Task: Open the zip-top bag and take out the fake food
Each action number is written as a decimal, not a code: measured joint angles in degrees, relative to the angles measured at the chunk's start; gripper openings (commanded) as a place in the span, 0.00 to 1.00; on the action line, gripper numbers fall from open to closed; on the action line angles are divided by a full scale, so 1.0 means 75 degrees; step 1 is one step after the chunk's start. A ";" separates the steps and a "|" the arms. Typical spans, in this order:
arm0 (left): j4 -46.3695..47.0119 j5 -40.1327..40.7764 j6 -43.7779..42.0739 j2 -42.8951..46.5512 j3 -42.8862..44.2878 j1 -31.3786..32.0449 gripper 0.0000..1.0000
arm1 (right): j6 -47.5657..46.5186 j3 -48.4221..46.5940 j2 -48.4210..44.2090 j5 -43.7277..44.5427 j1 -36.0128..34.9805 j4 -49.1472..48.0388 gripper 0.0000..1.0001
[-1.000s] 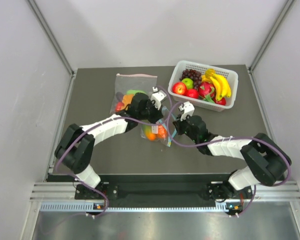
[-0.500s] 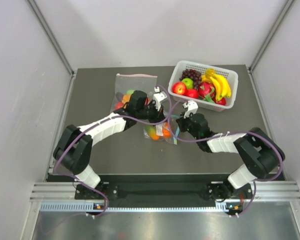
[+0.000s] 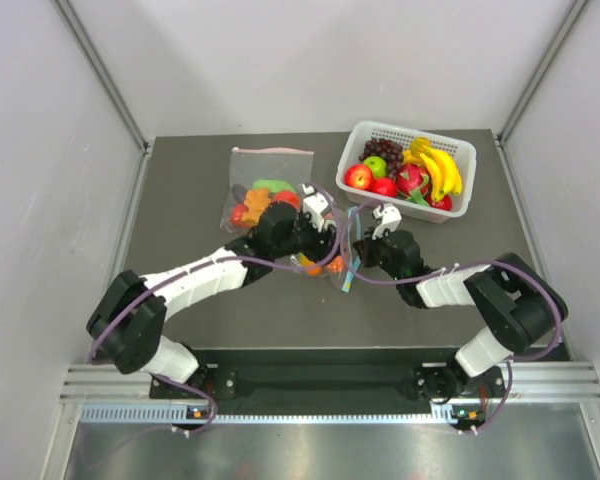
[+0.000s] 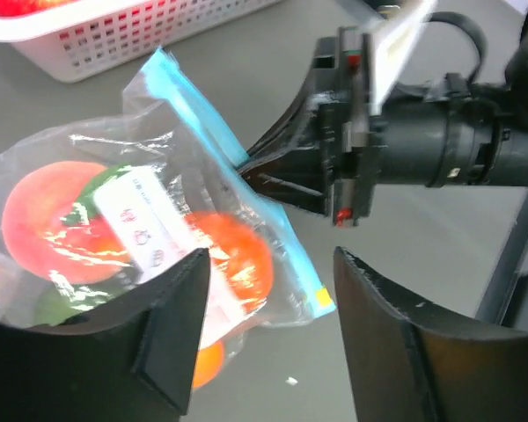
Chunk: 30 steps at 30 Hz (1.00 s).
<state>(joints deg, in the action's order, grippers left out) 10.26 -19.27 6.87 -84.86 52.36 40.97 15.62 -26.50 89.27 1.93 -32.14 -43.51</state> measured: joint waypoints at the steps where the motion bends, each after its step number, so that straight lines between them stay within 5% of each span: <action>1: 0.0131 0.0361 0.0099 0.0076 -0.0108 0.0216 0.65 | 0.0044 0.0041 0.0000 -0.0006 -0.0003 -0.0073 0.00; 7: 0.0766 0.2407 0.0414 0.0184 -0.0603 0.1582 0.71 | 0.0300 0.0391 -0.0134 -0.0009 -0.0114 -0.0399 0.00; 15: 0.1014 0.4532 0.0495 -0.0933 -0.0239 0.1982 0.71 | 0.0469 0.0708 -0.0656 -0.0012 -0.0277 -0.0670 0.00; 23: 0.1017 0.5383 0.0414 -0.1376 0.0137 0.2224 0.72 | 0.0475 0.0737 -0.0740 0.0020 -0.0376 -0.0720 0.00; 30: 0.0953 0.5866 0.0265 -0.1757 0.0571 0.2218 0.25 | 0.0490 0.0947 -0.0740 0.0055 -0.0399 -0.0868 0.00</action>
<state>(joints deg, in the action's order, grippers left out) 17.41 24.73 8.86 -98.04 56.64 57.60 19.29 -19.40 83.72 2.35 -35.14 -50.02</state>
